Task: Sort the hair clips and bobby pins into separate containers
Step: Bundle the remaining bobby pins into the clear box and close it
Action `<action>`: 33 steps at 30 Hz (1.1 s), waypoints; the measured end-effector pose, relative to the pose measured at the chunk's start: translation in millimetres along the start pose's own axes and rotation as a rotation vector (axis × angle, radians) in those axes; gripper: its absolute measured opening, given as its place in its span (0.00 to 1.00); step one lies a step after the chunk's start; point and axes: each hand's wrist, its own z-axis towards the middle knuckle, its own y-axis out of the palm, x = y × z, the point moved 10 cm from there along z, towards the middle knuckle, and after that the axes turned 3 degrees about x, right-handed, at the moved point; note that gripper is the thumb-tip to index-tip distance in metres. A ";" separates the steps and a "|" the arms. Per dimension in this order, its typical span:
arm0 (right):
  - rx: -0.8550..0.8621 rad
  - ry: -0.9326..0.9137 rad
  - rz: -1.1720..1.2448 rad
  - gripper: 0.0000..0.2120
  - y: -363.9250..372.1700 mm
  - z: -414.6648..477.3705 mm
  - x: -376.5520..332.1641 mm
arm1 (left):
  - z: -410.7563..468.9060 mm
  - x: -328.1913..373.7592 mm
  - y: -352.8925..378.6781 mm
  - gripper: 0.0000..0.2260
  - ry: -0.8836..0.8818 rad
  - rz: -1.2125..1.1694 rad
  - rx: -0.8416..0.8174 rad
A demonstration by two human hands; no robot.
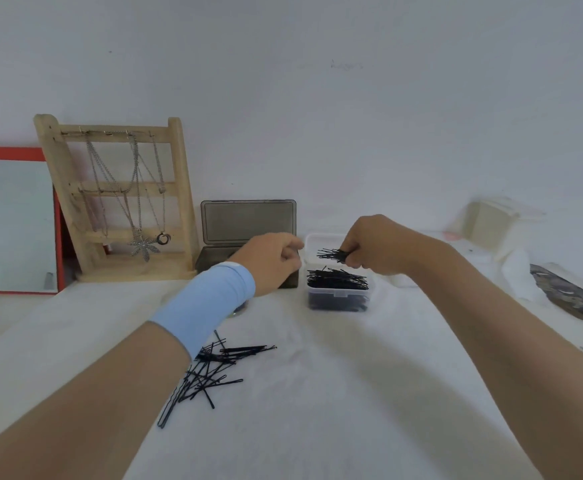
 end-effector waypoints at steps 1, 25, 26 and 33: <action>-0.012 -0.005 -0.031 0.07 3.2 3.3 2.1 | 4.7 0.8 5.2 0.15 -0.001 0.000 -0.016; -0.232 0.222 -0.131 0.04 39.9 -5.9 85.6 | 13.5 24.4 78.7 0.30 0.232 0.328 -0.242; -0.269 0.215 -0.184 0.06 49.1 -7.6 82.5 | 15.3 27.1 83.1 0.30 0.231 0.336 -0.268; -0.249 0.231 -0.207 0.04 39.9 -12.6 82.8 | 11.9 25.5 97.3 0.27 0.269 0.344 -0.295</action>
